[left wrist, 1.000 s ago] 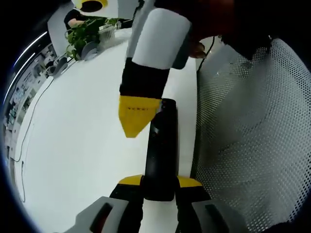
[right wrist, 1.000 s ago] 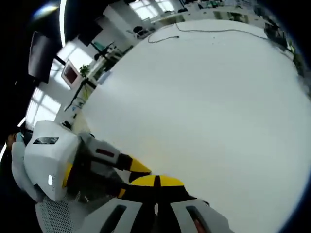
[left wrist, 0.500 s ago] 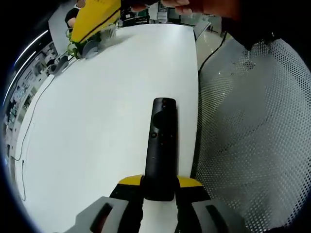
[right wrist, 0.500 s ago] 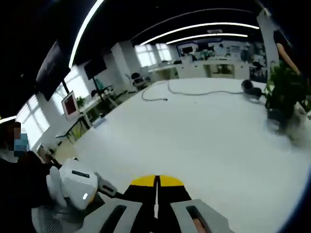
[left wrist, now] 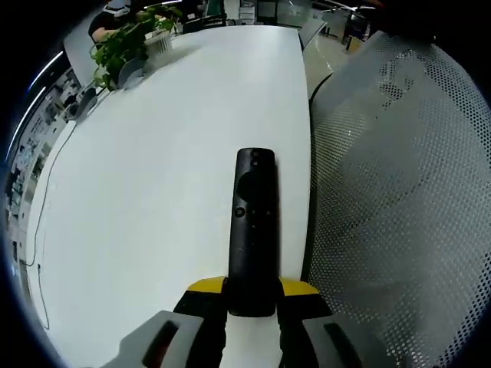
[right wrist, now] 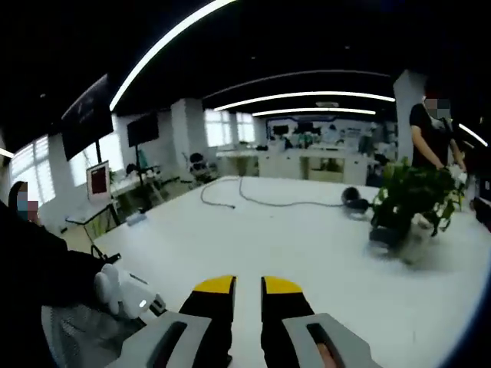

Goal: Press the specified remote control buttons in sequence, fully releasing each button before pressing the next.

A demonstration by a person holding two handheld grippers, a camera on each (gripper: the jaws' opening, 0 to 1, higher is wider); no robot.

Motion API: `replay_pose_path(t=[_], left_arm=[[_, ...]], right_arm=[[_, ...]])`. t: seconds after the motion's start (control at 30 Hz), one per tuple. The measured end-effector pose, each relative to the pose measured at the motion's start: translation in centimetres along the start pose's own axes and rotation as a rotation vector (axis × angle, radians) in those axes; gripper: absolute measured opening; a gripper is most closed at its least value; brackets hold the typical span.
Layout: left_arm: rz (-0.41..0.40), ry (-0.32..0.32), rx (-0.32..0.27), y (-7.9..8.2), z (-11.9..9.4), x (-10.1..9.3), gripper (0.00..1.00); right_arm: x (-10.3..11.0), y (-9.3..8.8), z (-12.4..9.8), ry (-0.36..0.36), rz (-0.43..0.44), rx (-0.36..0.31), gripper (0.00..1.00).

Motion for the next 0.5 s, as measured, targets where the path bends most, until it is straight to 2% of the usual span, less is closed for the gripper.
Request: replay_pose_path(t=[0.13,0.27,0.33,0.5], left_arm=[[0.005,-0.008,0.002,0.0,0.0,0.2,0.24],[0.007,-0.010,-0.005,-0.1,-0.1,0.2,0.24],[0.009,-0.013,-0.009,-0.1,-0.1,0.3,0.24],[0.000,-0.027,0.004,0.2,-0.2,0.9,0.24]], right_arm=[[-1.2,0.2,-1.3,-0.064,-0.003,-0.023,0.22],[-2.1,0.5,-2.3,-0.123,0.005,-0.074,0.28],[-2.4,0.3,-2.6,-0.153,-0.007,-0.108,0.37],[-2.3,-0.2,-3.6,-0.203,-0.042,-0.132,0.60]])
Point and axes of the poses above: the point that each gripper's makers call its tool centre point, and the gripper's own axes: z roughly forward along the fingers, x roughly to its left, y roughly out of its top, the point moved 7 cm from there along -z, roughly backward along the fingers, and after that the axes turned 8 degrees about -y, right-handed, at the moved point
